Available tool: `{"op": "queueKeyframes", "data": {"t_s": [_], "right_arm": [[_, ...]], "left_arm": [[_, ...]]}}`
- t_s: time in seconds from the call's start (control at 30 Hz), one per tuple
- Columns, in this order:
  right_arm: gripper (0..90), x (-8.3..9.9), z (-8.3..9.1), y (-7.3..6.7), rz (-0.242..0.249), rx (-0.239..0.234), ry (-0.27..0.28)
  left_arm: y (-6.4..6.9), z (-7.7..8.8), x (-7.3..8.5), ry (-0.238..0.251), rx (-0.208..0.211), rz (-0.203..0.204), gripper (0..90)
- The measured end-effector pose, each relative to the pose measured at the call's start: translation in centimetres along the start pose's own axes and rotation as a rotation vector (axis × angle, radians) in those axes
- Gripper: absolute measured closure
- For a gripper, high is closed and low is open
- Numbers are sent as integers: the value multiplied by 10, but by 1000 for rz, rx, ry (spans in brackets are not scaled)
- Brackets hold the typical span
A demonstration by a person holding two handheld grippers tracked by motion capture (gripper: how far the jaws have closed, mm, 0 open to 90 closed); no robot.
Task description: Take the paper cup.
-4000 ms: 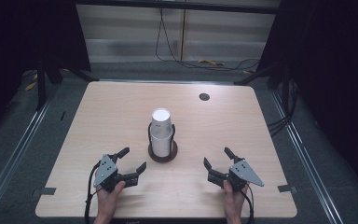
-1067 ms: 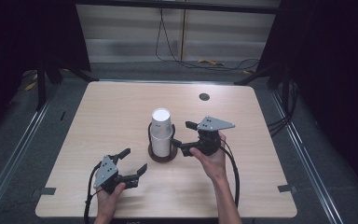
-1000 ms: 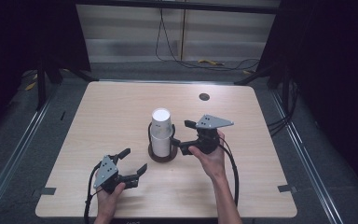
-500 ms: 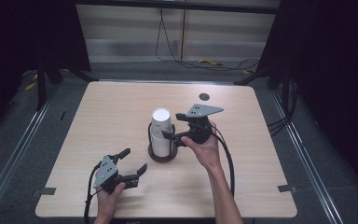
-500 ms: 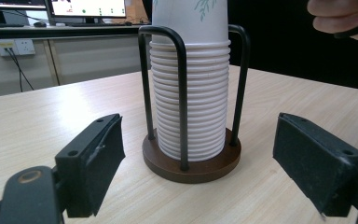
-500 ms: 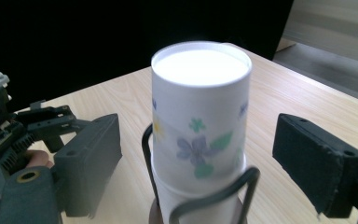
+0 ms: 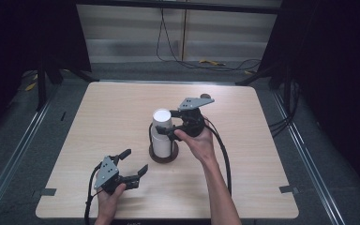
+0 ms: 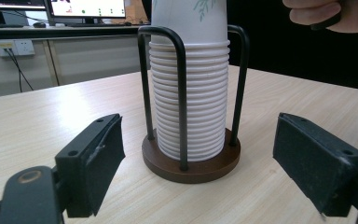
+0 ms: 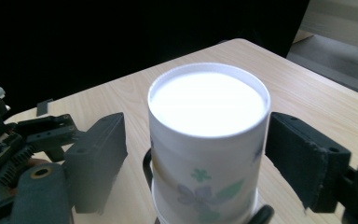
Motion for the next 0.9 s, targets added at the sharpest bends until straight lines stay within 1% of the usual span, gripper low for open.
{"op": "queueKeyframes", "data": {"t_s": [0.03,0.1,0.17,0.27,0.4,0.5,0.73,0.8,0.83,0.9], "right_arm": [[207,-1,-2,0,4,4,-5],[212,-3,-4,1,-7,-9,-7],[215,-3,-6,3,-12,-5,-19],[234,-3,-10,5,-12,-8,-24],[255,-2,-13,5,-7,-9,-47],[252,-2,-14,5,-13,-11,-47],[260,-4,-12,5,-9,0,-45],[275,-3,-12,5,-8,3,-51],[287,-4,-12,5,-8,4,-51],[309,-4,-12,6,-6,6,-44]], "left_arm": [[0,0,0,0,0,0,160],[0,0,0,-1,0,0,160],[0,0,0,-1,0,1,160],[0,0,0,3,-2,1,160],[0,0,0,3,0,2,160],[0,0,0,3,0,1,160],[1,0,0,1,-4,0,160],[0,0,0,2,1,0,160],[1,0,0,1,-3,0,160],[1,0,0,2,2,0,160]]}}
Point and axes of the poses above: each handheld gripper's, and its own axes: z roughly backward along the jaws, x roughly out of its underside, y roughly to its right, the point moved 3 cm from there along -z, roughly forward along the jaws, and after that the axes turned 2 degrees about y, right-handed, at the moved point
